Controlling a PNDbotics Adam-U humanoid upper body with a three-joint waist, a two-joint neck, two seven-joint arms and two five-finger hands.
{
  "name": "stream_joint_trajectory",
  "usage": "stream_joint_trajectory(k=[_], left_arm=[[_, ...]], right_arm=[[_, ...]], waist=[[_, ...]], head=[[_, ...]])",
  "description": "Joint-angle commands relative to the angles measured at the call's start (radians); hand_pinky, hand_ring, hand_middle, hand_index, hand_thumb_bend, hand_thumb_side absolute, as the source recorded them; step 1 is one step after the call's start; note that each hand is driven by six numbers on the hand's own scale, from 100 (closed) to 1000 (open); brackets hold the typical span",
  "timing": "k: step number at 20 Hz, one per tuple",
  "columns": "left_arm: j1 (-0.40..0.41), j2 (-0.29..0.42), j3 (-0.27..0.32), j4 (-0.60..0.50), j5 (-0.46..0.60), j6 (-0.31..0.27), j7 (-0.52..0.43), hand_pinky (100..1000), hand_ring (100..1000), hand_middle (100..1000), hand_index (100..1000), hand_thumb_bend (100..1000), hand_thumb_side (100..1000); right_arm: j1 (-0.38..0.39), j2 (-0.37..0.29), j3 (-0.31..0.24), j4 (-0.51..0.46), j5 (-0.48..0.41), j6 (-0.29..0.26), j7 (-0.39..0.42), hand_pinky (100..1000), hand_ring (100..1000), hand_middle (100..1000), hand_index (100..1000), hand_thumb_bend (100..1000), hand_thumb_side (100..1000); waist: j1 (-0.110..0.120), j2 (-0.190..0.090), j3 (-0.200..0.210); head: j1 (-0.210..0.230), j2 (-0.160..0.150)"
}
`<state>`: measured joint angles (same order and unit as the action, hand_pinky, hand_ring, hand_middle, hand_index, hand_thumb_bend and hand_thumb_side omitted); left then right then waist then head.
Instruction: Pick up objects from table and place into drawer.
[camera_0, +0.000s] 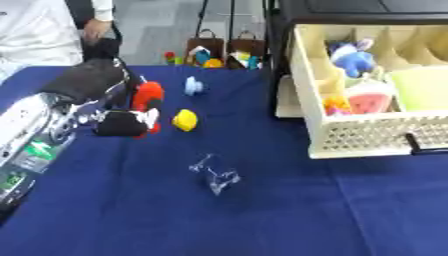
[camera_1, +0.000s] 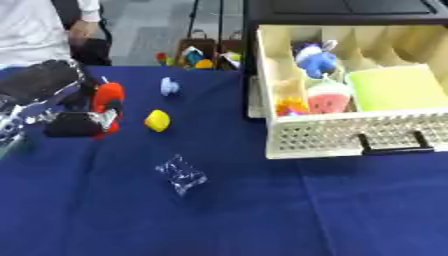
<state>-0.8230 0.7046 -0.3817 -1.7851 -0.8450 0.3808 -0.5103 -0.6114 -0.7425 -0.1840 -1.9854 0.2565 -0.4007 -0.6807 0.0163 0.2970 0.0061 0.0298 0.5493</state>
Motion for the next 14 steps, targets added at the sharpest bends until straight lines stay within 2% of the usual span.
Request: stream_joint_trajectory(k=[1, 8, 12, 14], left_arm=[[-0.043, 0.029, 0.031, -0.034, 0.025, 0.009, 0.002, 157, 342, 315, 422, 100, 659], [-0.16, -0.016, 0.038, -0.028, 0.097, 0.013, 0.026, 140, 325, 304, 400, 100, 662], [-0.181, -0.027, 0.034, -0.007, 0.116, 0.006, 0.045, 140, 325, 304, 400, 100, 662], [-0.205, -0.05, 0.044, -0.015, 0.133, -0.003, 0.06, 128, 307, 293, 380, 100, 667]], right_arm=[[-0.017, -0.017, -0.001, -0.015, -0.01, -0.004, 0.005, 781, 798, 767, 839, 100, 1000], [-0.035, -0.009, 0.013, -0.015, -0.023, -0.01, 0.019, 780, 798, 768, 838, 100, 1000], [-0.04, -0.007, 0.014, -0.015, -0.028, -0.011, 0.025, 780, 798, 768, 838, 100, 1000], [-0.06, 0.001, 0.026, -0.015, -0.037, -0.018, 0.032, 780, 798, 769, 837, 100, 1000]], waist=[[0.002, -0.029, -0.004], [0.017, -0.054, -0.021], [0.019, -0.056, -0.023], [0.029, -0.068, -0.046]], head=[[-0.007, 0.007], [0.002, 0.014], [0.005, 0.014], [0.037, 0.017]])
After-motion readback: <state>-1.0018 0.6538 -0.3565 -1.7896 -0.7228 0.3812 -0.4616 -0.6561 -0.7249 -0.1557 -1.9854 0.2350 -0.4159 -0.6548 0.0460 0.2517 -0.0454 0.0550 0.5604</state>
